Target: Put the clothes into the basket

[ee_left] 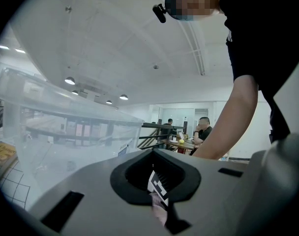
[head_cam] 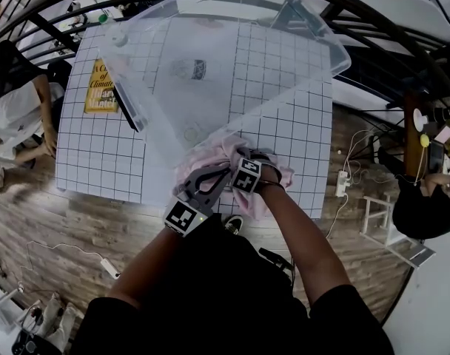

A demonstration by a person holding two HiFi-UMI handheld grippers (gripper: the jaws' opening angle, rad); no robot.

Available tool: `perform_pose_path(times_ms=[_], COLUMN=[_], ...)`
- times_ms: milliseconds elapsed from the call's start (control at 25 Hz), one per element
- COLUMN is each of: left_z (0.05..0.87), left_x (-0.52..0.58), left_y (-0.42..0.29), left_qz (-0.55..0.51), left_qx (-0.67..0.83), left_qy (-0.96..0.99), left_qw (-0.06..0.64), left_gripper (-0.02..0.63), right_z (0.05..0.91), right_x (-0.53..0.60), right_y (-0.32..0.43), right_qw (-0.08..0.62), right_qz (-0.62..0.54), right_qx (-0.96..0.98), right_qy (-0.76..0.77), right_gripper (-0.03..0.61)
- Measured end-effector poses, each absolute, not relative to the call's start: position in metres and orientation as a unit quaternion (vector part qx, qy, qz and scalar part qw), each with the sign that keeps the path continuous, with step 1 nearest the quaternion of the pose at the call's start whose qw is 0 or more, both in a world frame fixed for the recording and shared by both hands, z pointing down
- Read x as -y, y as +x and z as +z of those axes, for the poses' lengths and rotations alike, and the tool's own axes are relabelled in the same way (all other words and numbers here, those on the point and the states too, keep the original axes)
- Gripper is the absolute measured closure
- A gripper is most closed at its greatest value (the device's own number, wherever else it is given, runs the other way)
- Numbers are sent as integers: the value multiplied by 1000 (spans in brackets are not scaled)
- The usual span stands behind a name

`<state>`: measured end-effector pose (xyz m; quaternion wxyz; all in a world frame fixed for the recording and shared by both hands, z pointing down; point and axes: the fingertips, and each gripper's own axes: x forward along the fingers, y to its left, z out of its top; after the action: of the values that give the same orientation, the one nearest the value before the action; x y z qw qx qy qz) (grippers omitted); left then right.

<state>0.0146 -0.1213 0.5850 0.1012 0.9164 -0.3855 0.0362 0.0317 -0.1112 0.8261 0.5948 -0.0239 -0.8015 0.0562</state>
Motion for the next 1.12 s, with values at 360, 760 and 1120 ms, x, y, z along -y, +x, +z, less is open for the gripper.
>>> perform_pose_path(times_ms=[360, 760, 1120], left_z=[581, 572, 547], left_x=[119, 113, 107], left_y=[10, 1, 0], left_qz=[32, 31, 31], left_qx=[394, 407, 418], left_qy=[913, 908, 905], left_qw=[98, 90, 68], left_gripper=[610, 610, 611], right_z=[819, 792, 750], right_x=[111, 113, 108], right_y=[33, 39, 37], right_qw=[603, 598, 589], right_qz=[53, 66, 55], right_qx=[795, 798, 805], right_qy=[-34, -30, -35], right_gripper=[173, 210, 210])
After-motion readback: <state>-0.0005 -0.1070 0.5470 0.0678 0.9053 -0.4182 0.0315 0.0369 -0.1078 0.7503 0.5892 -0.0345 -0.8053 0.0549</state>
